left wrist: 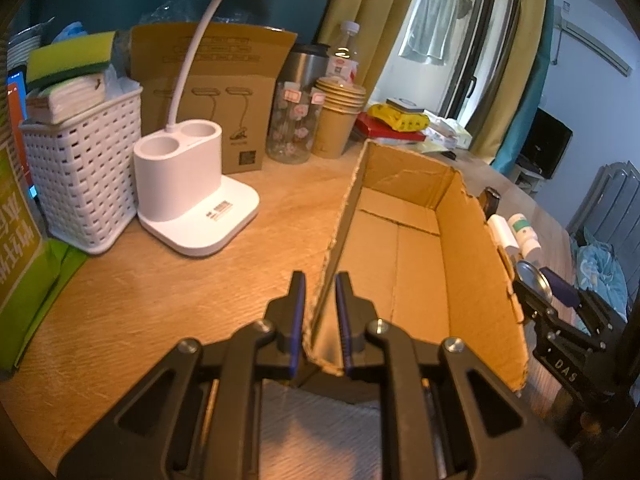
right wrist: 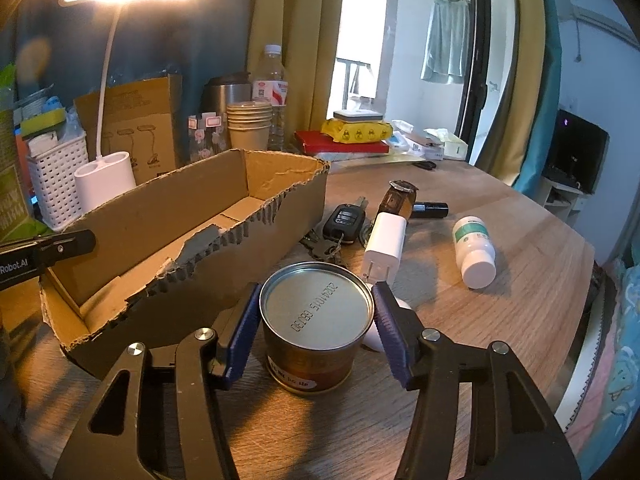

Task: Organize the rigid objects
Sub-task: 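Lift the tin can with the right gripper and lower it into the box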

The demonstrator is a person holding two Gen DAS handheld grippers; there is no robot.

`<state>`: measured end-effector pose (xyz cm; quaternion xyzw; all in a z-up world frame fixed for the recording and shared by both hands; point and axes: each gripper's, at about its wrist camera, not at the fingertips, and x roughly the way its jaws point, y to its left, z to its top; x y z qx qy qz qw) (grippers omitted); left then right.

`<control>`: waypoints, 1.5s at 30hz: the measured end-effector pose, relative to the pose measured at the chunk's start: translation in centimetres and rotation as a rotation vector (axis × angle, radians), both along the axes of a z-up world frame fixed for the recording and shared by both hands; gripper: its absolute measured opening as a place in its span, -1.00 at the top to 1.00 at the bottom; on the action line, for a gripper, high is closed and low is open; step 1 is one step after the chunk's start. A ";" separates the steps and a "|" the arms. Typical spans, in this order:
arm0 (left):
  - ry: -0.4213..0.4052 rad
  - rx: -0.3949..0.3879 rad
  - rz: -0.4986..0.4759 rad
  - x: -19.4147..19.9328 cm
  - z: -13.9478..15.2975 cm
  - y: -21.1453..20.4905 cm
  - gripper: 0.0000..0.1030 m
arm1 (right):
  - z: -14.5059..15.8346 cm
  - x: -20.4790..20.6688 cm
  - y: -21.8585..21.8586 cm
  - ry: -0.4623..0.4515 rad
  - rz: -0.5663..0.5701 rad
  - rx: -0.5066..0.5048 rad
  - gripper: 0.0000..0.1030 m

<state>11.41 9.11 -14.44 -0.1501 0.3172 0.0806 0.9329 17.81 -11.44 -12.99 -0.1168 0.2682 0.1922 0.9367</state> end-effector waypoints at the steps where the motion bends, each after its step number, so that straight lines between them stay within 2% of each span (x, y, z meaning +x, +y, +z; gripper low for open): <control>1: 0.000 0.001 0.000 0.0 0.0 0.0 0.70 | 0.0 -0.1 -0.1 0.003 0.002 0.005 -0.14; 7: 0.001 0.011 -0.003 0.0 0.1 -0.3 0.70 | 1.2 0.0 -0.8 0.028 0.014 0.059 -0.14; 17: 0.001 0.016 -0.006 -0.1 0.2 -0.4 0.70 | 7.0 -2.5 0.9 -0.084 0.093 0.101 -0.14; 24: 0.001 0.019 -0.007 0.0 0.2 -0.5 0.70 | 9.2 -4.1 3.0 -0.123 0.172 0.129 -0.14; 30: 0.001 0.018 -0.007 0.0 0.2 -0.5 0.70 | 8.4 -4.5 5.4 -0.096 0.250 0.123 -0.14; 37: 0.001 0.019 -0.007 0.0 0.2 -0.5 0.70 | 5.8 -3.6 6.7 -0.007 0.314 0.129 -0.14; 45: 0.003 0.017 -0.006 0.0 0.2 -0.5 0.70 | 3.9 -3.1 6.9 0.057 0.330 0.125 -0.14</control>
